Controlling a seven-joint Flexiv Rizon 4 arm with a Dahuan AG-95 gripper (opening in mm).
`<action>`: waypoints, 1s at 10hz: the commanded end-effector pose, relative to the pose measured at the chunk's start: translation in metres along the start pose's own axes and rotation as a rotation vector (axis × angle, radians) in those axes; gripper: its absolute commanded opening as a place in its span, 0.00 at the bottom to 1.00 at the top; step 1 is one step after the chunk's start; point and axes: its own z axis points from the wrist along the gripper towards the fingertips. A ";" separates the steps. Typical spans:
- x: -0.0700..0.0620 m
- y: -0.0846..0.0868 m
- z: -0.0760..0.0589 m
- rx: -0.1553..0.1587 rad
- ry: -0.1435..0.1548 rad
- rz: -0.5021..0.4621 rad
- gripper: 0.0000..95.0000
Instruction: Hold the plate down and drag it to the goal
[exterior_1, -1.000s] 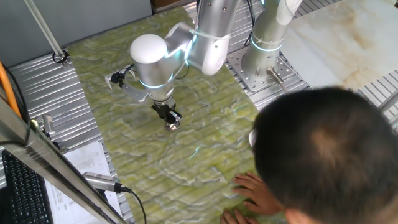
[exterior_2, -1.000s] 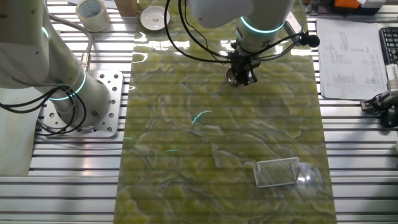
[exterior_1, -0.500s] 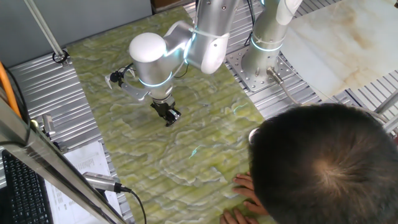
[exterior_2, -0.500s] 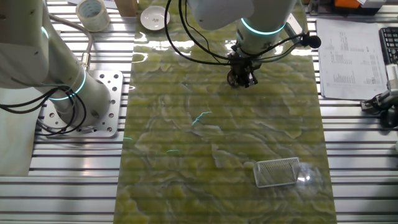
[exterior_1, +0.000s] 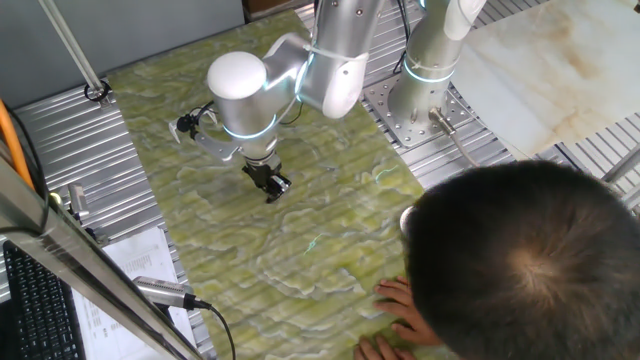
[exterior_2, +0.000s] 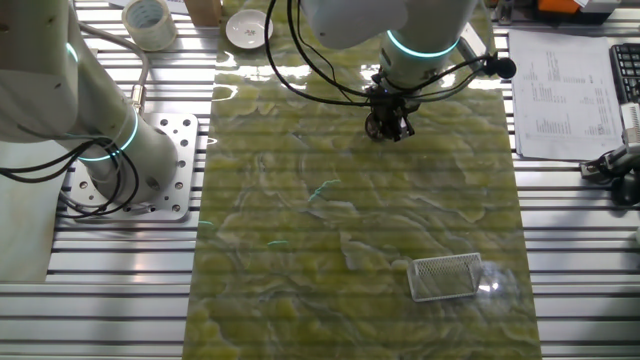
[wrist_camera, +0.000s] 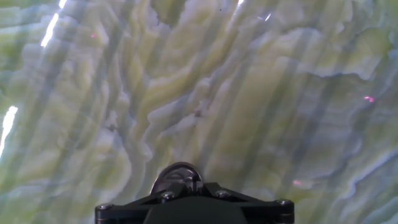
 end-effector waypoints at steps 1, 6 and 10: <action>0.001 -0.002 0.004 -0.007 -0.001 -0.003 0.00; 0.000 -0.001 -0.005 -0.015 0.008 0.000 0.00; -0.005 0.008 -0.012 -0.024 0.008 0.021 0.00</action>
